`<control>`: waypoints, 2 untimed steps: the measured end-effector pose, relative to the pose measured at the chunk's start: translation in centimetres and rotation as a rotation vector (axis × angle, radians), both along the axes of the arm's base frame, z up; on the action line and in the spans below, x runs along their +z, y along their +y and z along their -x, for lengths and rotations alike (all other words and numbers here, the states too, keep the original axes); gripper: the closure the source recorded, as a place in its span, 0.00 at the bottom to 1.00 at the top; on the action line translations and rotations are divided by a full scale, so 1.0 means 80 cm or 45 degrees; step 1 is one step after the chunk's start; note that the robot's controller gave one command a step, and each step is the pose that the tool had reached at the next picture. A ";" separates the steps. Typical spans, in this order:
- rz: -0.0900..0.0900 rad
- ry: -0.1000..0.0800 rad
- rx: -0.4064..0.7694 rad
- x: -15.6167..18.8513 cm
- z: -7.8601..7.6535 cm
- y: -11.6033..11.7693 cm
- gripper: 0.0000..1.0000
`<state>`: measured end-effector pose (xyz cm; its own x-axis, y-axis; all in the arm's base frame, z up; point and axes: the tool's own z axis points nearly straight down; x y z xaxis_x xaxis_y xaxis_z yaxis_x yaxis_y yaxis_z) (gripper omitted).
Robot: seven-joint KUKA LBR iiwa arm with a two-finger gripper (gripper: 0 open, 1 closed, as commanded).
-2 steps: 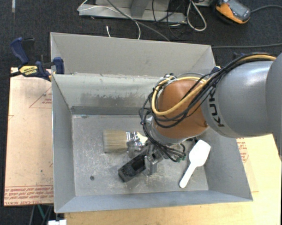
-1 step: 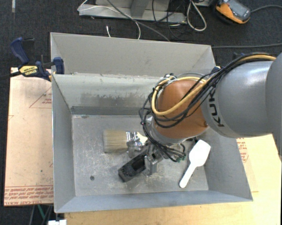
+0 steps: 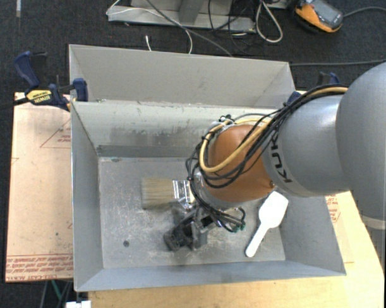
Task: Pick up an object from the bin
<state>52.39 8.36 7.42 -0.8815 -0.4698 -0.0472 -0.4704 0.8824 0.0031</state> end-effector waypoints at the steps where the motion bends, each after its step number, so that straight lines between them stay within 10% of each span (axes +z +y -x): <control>1: 0.003 0.004 -0.022 0.002 -0.001 0.001 1.00; 2: -0.002 -0.003 -0.026 0.105 -0.004 0.003 1.00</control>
Offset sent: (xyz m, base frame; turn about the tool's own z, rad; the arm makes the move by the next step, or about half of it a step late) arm 0.0030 0.0020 0.0824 0.0180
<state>52.72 8.62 15.85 -0.8908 -0.4516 -0.0502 -0.4523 0.8919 0.0035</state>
